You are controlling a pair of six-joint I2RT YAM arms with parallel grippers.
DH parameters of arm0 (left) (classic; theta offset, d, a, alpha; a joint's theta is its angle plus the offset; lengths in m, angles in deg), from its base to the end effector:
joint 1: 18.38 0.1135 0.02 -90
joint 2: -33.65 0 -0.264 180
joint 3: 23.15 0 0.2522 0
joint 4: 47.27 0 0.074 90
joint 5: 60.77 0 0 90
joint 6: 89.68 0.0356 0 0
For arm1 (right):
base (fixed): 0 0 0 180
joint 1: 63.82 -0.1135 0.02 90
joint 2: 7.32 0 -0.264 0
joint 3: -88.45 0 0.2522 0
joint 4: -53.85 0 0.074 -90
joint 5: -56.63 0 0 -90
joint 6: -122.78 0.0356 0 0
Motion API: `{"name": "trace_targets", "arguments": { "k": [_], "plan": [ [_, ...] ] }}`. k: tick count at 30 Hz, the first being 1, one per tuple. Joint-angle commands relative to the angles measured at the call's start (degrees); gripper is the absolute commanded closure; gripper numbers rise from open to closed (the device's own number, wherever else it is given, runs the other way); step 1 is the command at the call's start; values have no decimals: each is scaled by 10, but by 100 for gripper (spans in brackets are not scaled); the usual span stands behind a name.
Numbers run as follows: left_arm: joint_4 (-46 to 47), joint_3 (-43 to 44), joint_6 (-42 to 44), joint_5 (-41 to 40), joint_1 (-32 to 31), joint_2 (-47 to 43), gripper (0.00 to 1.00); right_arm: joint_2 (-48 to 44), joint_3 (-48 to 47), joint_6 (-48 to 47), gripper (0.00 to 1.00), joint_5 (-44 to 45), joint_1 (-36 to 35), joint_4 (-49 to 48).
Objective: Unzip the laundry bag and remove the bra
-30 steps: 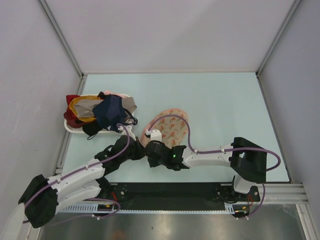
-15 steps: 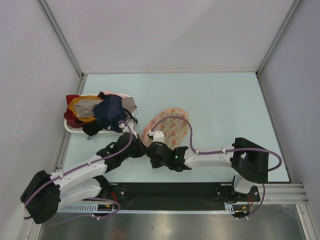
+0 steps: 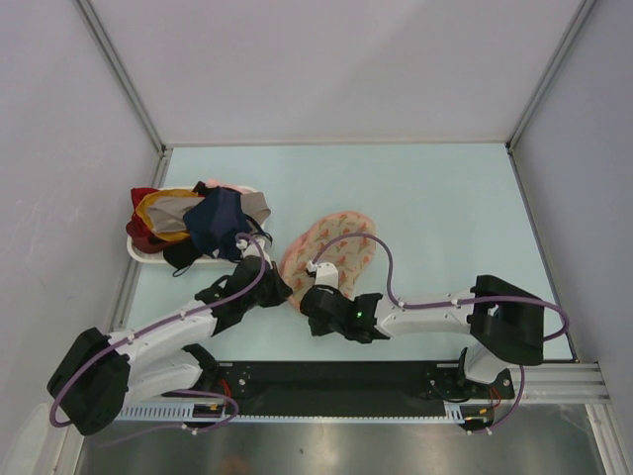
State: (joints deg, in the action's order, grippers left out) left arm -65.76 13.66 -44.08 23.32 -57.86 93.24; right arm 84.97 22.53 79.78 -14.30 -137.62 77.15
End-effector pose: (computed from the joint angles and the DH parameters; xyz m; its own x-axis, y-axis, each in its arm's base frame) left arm 0.1576 -0.1251 0.1714 -0.7644 -0.2720 -0.5845 0.0530 0.8771 -0.4773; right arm 0.1022 0.3100 0.1832 -0.7657 -0.1579 -0.6235 -0.4232 0.8537 0.3035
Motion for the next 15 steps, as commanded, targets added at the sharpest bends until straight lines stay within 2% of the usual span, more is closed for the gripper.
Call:
{"name": "trace_targets", "arguments": {
  "k": [1, 15],
  "plan": [
    [32, 24, 20, -16, 12, 7, 100, -27, 14, 18, 100, 20, -1, 23],
    [46, 46, 37, -9, 19, 49, 100, -42, 29, 29, 100, 34, -1, 44]
  ]
}}
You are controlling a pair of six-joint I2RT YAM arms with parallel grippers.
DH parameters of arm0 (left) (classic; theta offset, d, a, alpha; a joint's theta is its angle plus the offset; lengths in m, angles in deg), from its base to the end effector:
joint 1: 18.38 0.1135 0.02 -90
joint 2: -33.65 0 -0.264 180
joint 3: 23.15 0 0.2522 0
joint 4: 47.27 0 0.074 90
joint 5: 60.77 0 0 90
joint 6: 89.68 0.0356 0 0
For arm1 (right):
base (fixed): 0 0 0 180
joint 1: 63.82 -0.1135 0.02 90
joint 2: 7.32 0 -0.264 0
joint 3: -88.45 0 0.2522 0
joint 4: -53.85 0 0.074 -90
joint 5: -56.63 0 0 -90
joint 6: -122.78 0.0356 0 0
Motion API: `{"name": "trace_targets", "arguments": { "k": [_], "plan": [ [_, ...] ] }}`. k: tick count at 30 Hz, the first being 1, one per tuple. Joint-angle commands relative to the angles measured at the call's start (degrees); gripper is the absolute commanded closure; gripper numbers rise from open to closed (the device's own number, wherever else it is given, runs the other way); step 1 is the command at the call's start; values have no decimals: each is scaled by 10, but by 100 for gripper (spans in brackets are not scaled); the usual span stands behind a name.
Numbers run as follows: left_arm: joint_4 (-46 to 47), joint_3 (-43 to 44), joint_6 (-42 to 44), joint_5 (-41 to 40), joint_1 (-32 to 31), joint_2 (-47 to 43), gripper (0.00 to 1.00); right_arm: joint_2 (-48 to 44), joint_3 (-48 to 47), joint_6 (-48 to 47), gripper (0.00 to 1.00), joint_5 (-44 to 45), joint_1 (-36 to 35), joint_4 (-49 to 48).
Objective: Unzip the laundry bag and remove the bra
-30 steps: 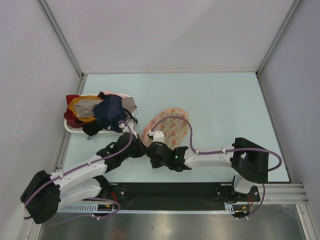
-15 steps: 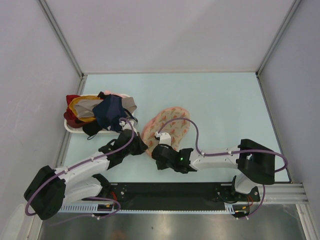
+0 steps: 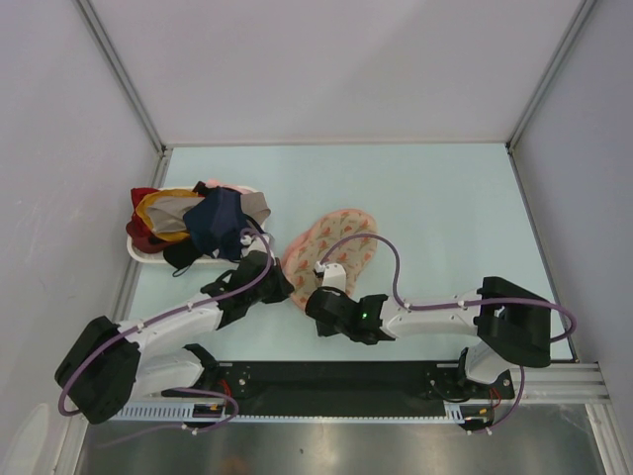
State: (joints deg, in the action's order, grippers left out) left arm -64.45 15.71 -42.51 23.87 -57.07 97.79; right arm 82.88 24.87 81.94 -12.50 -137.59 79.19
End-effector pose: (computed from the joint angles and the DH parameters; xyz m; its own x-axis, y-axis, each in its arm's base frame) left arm 0.1688 -0.1310 0.1695 -0.7730 -0.2481 -0.5839 0.0588 0.8884 -0.4553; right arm 0.0995 0.2965 0.1800 -0.7763 -0.1375 -0.6152 -0.3800 0.8807 0.2827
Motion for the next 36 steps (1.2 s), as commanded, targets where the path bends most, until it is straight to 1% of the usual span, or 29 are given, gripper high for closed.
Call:
{"name": "trace_targets", "arguments": {
  "k": [1, 13, 36],
  "plan": [
    [32, 26, 22, -15, 12, 4, 100, -21, 4, 8, 100, 18, -1, 25],
    [32, 19, 24, -12, 17, 0, 100, -36, 25, 14, 100, 31, 7, 40],
    [29, 15, 28, -8, 23, -2, 100, -78, 72, 0, 100, 63, 51, 66]
  ]
}}
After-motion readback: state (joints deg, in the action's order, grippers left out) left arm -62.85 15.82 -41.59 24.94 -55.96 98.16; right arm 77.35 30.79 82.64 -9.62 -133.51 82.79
